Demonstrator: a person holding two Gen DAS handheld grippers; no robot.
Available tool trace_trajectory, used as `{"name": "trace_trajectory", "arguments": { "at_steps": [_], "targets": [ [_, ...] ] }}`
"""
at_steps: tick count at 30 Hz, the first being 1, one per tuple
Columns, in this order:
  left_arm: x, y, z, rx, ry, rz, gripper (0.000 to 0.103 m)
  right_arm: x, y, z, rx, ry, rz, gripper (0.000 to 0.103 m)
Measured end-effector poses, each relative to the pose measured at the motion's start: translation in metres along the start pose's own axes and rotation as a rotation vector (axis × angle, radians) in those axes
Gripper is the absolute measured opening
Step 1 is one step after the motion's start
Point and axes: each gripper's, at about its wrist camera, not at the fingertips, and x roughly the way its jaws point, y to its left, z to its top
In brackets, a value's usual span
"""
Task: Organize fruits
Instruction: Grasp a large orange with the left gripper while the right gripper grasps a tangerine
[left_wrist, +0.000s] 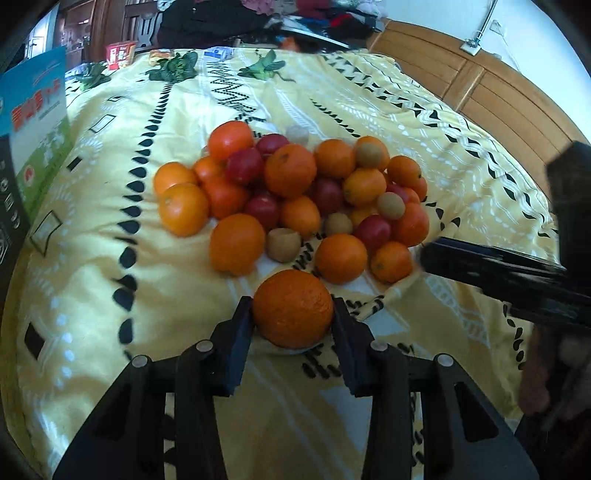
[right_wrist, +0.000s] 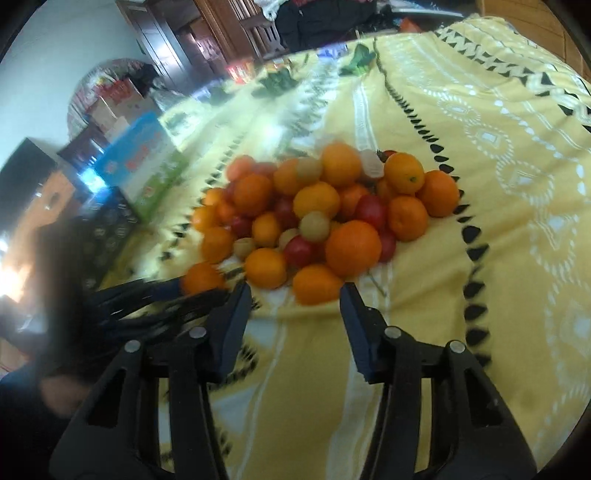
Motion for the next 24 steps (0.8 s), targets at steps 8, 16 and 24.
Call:
{"name": "trace_trajectory", "arguments": {
  "at_steps": [8, 16, 24],
  "targets": [
    [-0.001, 0.002, 0.0, -0.014, -0.001, -0.001, 0.043, 0.031, -0.003, -0.006, 0.012, 0.064, -0.053, 0.05],
    [-0.012, 0.002, 0.002, -0.036, -0.023, -0.005, 0.043, 0.012, 0.004, -0.013, -0.021, 0.021, -0.046, 0.045],
    [-0.071, 0.001, 0.016, -0.048, -0.149, -0.006, 0.043, -0.062, 0.046, -0.012, -0.137, -0.144, 0.053, 0.045]
  ]
}}
